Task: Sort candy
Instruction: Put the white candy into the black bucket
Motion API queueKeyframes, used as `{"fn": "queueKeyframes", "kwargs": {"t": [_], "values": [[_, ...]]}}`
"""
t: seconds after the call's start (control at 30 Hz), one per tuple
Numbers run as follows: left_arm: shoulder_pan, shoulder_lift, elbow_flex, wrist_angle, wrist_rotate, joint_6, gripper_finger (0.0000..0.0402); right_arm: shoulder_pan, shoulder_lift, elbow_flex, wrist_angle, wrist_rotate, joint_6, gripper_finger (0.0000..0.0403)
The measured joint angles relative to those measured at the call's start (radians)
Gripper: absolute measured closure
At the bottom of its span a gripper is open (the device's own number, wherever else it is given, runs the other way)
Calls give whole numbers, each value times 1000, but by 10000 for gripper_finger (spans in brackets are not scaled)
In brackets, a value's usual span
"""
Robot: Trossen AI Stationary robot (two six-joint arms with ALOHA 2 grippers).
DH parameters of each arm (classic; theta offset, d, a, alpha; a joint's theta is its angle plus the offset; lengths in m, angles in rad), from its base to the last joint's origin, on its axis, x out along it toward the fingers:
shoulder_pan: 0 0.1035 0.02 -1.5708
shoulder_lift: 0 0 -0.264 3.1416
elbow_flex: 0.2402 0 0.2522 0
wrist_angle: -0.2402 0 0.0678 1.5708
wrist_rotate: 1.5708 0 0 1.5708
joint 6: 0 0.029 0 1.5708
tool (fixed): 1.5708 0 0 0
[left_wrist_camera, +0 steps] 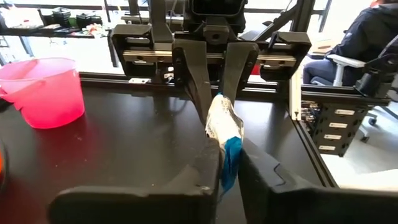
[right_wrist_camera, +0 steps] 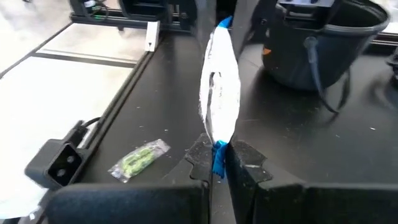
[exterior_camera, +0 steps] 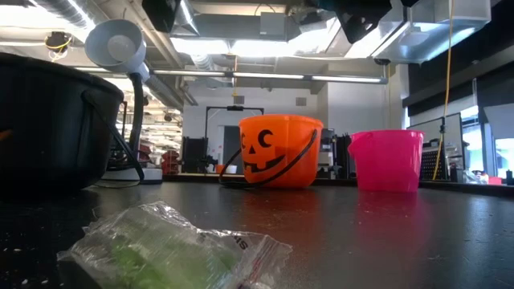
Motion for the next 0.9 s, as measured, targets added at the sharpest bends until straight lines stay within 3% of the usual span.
{"fn": "queueKeyframes", "kwargs": {"t": [0.17, 0.47, 0.6, 0.73, 0.8, 0.9], "values": [[0, 0, 0, 2, 13, 0, 392, 0, 0, 0, 15, -70, -16, 357], [-47, -79, 0, -76, -125, 72, 387, 1, 0, 1, 24, -118, -17, 219], [-98, -193, 0, -231, -203, 56, 387, 2, -4, 1, 16, -130, -17, 183], [-166, -329, 1, -419, -295, -19, 387, 1, -10, 1, 14, -137, -12, 174], [-202, -401, 1, -578, -358, -117, 386, 1, -10, 1, 13, -139, -1, 176], [-240, -523, 1, -891, -423, -389, 386, 1, -10, 1, 10, -162, 8, 179]]}}
